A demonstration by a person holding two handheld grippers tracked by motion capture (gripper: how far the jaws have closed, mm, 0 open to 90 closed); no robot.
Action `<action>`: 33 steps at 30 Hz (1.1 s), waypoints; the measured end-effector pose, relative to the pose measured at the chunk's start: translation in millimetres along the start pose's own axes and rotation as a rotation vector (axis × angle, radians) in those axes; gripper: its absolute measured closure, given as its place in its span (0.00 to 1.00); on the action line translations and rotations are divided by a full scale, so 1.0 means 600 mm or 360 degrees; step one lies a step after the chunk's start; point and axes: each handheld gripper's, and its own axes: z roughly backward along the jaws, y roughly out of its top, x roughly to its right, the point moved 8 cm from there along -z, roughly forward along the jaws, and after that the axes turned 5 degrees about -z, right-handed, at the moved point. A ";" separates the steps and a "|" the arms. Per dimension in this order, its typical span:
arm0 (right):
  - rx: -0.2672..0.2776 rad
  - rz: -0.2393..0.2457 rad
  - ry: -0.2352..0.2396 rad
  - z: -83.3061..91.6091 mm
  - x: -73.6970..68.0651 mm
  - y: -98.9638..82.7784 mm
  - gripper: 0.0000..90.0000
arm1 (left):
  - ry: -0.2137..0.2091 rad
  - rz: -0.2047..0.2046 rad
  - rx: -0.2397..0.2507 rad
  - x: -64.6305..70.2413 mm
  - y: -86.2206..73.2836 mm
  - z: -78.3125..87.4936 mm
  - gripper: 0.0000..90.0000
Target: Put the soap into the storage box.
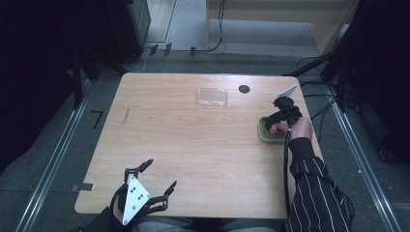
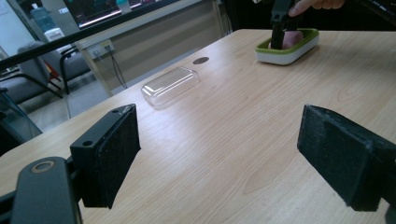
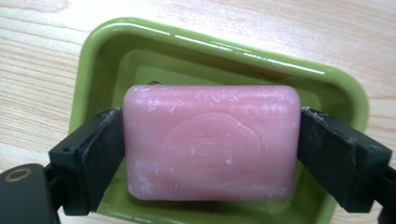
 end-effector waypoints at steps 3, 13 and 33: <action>-0.0004 0.0024 0.0003 0.004 -0.005 -0.001 0.08 | 0.0002 0.0001 0.0000 0.000 0.000 0.000 0.15; 0.0013 0.0069 0.0002 0.018 -0.013 -0.008 0.01 | -0.0002 -0.0004 0.0001 0.000 0.001 -0.001 0.15; -0.0011 0.0244 0.0011 0.056 -0.054 -0.058 0.01 | -0.0005 -0.0008 -0.0001 0.001 0.000 0.000 0.15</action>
